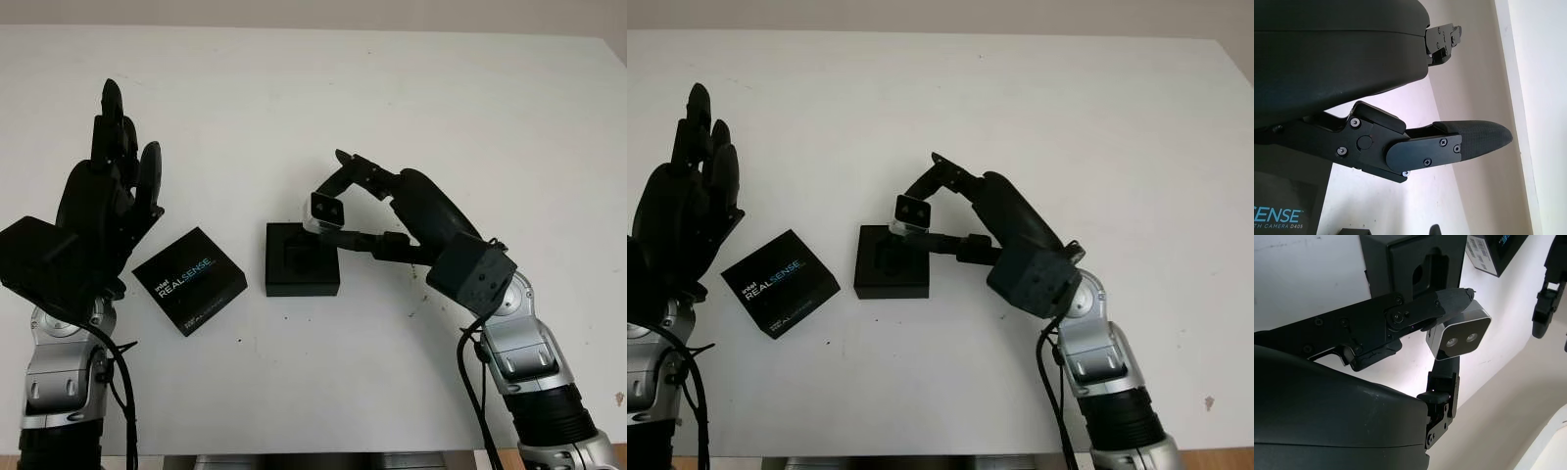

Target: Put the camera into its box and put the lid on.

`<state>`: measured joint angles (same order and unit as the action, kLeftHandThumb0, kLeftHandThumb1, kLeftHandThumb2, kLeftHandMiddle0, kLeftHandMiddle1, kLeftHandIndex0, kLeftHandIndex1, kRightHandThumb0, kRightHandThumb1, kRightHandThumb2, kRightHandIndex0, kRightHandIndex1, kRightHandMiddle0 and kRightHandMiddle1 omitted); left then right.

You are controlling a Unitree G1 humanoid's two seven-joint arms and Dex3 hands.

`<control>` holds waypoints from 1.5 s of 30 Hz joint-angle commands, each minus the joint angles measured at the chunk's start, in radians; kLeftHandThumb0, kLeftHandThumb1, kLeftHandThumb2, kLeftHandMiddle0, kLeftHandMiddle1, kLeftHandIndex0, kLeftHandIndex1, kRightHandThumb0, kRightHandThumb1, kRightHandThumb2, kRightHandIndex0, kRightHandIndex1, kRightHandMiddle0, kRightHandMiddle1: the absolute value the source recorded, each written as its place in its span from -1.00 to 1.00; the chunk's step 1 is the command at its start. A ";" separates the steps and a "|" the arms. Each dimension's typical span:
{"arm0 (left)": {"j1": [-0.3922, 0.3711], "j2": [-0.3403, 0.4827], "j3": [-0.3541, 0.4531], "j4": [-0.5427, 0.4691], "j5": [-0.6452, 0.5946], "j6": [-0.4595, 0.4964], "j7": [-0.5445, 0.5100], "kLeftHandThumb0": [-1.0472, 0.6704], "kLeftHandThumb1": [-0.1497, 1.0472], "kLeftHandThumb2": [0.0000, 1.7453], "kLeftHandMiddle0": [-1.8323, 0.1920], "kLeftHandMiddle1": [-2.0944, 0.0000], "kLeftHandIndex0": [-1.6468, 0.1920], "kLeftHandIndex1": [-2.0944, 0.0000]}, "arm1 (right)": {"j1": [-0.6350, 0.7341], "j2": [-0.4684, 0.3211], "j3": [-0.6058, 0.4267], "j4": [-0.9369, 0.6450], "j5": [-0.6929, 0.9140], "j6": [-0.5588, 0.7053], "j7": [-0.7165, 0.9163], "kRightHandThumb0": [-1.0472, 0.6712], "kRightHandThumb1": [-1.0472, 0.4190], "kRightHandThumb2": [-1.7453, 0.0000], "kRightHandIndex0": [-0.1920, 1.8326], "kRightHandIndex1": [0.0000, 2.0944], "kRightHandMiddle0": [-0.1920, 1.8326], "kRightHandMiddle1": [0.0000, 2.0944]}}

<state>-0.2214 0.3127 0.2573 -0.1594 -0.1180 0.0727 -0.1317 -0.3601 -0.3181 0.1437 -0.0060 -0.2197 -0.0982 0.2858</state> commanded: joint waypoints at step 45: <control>0.018 -0.010 -0.002 0.008 -0.005 -0.056 -0.008 -0.70 1.00 -0.35 1.00 1.00 1.00 1.00 | 0.090 0.007 0.073 -0.082 -0.191 0.023 -0.064 -0.23 -1.00 0.82 -0.61 -0.94 -0.51 0.66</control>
<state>-0.2199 0.3007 0.2512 -0.1504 -0.1210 0.0273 -0.1379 -0.2751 -0.3081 0.2217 -0.0839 -0.4125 -0.0761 0.2235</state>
